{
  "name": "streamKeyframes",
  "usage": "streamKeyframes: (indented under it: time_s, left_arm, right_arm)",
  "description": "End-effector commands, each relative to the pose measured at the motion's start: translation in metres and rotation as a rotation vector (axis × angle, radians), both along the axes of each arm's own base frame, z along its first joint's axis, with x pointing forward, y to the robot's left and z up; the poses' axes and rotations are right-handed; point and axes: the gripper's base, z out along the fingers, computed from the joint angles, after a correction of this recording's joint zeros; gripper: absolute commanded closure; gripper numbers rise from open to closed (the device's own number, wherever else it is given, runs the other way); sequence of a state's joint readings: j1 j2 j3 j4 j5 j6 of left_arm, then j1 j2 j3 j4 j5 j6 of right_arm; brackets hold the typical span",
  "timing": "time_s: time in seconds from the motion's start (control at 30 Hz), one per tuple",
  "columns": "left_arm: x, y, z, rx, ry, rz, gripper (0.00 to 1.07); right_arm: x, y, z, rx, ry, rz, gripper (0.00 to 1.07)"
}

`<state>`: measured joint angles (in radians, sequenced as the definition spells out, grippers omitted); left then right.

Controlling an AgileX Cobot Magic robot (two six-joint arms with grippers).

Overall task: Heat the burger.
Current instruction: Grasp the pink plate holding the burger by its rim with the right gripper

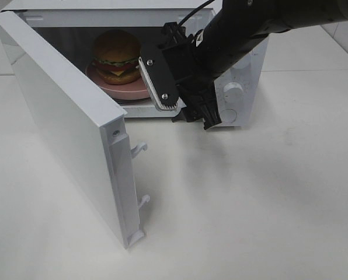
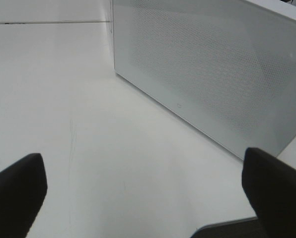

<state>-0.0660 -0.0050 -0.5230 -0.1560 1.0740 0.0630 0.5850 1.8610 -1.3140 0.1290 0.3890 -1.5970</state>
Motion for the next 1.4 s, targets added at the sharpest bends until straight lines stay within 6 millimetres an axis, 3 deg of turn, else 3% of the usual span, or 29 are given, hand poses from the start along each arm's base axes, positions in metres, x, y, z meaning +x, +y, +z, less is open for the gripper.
streamKeyframes:
  time_s: [0.03, 0.87, 1.4]
  left_arm:
    - [-0.002, 0.000, 0.000, -0.009, -0.024, 0.002, 0.06]
    - [-0.002, 0.000, 0.000, -0.008, -0.024, 0.002, 0.06]
    - [-0.002, 0.000, 0.000, -0.005, -0.023, 0.005, 0.06]
  right_arm:
    - [0.004, 0.005, 0.001, 0.006, -0.011, 0.009, 0.28]
    - [0.051, 0.044, -0.024, 0.102, 0.024, -0.095, 0.28]
    - [0.068, 0.042, -0.038, 0.125, 0.036, -0.131, 0.28]
